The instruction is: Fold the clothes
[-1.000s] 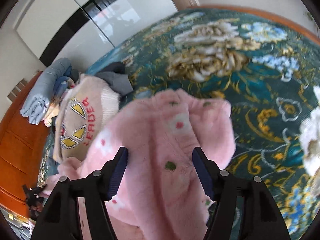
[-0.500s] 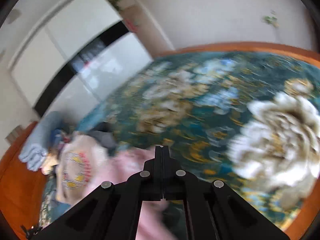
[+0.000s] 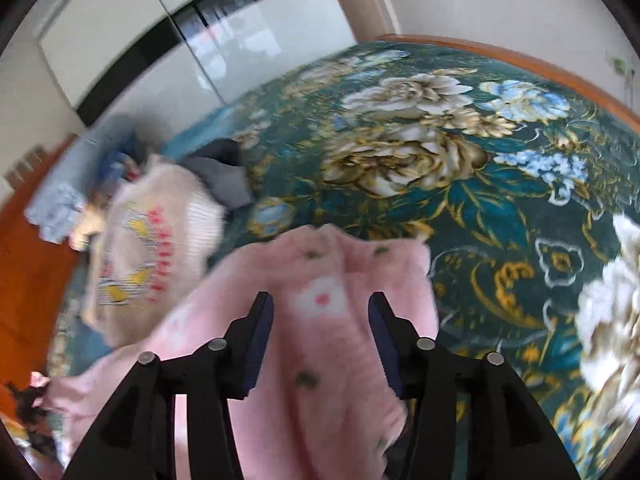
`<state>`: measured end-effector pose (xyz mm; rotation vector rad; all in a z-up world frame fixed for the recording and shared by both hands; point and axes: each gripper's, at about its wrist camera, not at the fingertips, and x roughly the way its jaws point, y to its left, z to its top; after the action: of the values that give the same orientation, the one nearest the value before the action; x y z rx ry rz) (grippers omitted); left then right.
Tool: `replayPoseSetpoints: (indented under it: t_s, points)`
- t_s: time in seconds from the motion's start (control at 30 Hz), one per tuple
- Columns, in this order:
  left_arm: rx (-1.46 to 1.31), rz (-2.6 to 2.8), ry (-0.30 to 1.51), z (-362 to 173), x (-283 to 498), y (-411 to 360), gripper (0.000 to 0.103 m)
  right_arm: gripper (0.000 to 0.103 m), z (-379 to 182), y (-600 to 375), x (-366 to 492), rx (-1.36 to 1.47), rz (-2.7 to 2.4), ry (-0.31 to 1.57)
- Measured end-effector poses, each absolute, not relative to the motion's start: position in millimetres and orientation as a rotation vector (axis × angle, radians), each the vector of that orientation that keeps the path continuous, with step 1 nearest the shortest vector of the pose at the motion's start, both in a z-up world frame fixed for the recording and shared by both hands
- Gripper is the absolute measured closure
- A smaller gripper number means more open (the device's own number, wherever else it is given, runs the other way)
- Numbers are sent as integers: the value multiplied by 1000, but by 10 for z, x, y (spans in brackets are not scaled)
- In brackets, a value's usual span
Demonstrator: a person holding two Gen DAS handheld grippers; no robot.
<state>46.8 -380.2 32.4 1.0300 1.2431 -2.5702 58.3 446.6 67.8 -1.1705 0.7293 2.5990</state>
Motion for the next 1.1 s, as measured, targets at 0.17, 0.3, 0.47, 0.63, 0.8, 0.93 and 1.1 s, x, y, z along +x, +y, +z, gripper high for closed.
replayPoseSetpoints:
  t_s: [0.17,0.3,0.47,0.63,0.8,0.93,1.1]
  points:
    - [1060,-2537,1262,223,508,-3856,98,51,523,4575,827,-1188,2567,871]
    - [1077,-2532,1279,151,446,-3799,98,44,464,4612,1029,-1205,2576,967]
    - [1113,-2571,1295,218,321,-3583,98,43,338,4639,1125,-1273,2558,1152]
    - [1035,-2655,1294,536,276,-3523,98,95,502,4489,1073,-1201,2539,1128]
    - [761,-2796,1320,966,505,-3688,98,97,1219,4710,1629,-801,2651,1041]
    - [772,-2743,1320,826,666,-3873,98,103,1595,5186,2510,-506,2528,967]
    - [904,-2587,1475,262,713,-3913,98,103,1232,5474,2836,-594,2363,1065]
